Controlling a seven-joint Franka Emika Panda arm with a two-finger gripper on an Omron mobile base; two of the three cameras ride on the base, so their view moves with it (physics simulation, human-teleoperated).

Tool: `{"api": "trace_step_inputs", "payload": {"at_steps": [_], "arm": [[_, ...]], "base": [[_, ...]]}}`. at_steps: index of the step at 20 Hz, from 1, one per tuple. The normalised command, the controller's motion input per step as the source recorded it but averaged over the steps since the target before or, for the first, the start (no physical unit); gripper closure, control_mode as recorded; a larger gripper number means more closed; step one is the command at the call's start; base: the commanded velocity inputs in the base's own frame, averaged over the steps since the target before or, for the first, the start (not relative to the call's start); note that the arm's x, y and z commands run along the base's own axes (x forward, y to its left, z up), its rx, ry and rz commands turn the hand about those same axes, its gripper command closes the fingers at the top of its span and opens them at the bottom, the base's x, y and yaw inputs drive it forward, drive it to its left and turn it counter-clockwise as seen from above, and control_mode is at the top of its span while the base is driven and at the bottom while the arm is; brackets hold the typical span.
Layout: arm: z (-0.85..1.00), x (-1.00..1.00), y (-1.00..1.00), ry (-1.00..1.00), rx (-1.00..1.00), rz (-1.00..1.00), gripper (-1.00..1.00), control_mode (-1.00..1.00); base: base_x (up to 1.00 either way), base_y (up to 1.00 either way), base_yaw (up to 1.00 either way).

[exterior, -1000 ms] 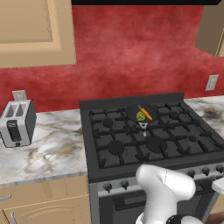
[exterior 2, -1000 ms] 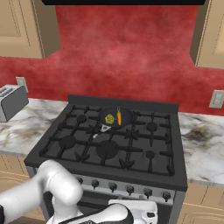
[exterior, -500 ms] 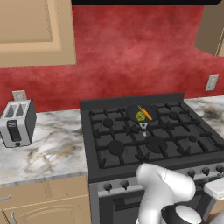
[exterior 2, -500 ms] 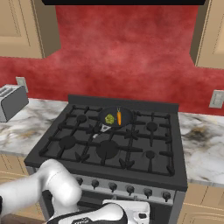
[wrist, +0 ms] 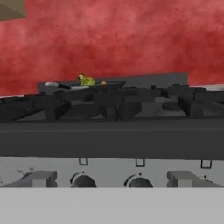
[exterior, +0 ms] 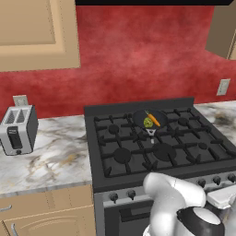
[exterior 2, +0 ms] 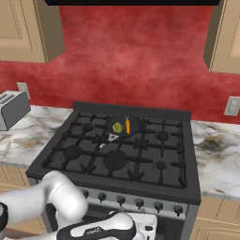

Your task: Put the carrot and broccoli in the pan. Then turn on the rear center burner and set the heat to medium.

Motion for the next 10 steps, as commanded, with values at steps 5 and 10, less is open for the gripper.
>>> {"api": "trace_step_inputs", "payload": {"at_steps": [5,10], "arm": [[-0.35,0.11,0.00,0.00,0.00,0.00,-1.00,-1.00],[-0.35,0.00,-0.06,0.00,0.03,-0.01,-1.00,-1.00]], "base": [[0.00,0.00,0.00],[0.00,0.00,0.00]]}}
